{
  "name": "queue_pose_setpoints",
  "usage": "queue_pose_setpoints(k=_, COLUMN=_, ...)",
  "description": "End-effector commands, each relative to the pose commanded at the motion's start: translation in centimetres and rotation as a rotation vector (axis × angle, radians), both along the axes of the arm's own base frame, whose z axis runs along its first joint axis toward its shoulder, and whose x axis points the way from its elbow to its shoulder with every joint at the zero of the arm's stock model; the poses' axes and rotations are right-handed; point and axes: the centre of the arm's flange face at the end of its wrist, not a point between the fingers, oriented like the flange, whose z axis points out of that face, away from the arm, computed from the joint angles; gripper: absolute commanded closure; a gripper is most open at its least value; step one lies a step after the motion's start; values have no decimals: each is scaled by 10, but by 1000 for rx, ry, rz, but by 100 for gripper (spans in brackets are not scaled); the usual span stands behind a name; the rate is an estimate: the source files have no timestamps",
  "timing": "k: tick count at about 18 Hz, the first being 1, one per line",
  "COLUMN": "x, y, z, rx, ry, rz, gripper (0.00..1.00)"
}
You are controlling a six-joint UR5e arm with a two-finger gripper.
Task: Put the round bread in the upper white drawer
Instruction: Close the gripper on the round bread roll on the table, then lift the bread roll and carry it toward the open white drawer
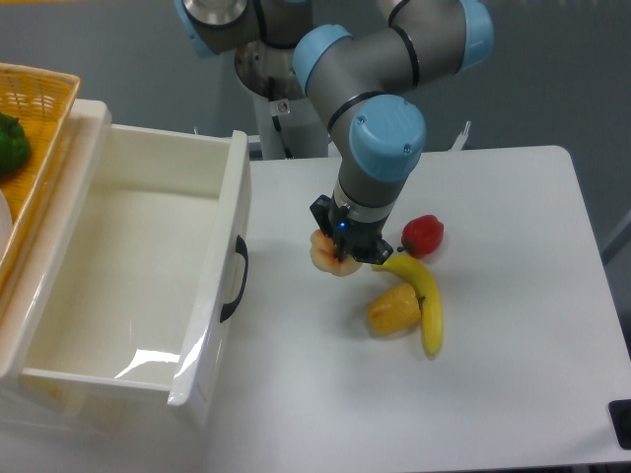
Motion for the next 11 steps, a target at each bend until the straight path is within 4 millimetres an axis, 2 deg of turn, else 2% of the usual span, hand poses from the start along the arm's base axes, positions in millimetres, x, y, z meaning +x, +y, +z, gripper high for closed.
queue_pose_setpoints(k=4, x=8, y=2, z=22, rx=62, ry=-13, rz=54, gripper=92)
queue_pose_setpoints(k=6, x=13, y=0, z=45, rx=110, ry=-10, rz=92, gripper=92)
queue_pose_setpoints(k=11, x=12, y=1, z=71, rx=172, ry=-27, rz=193, gripper=92)
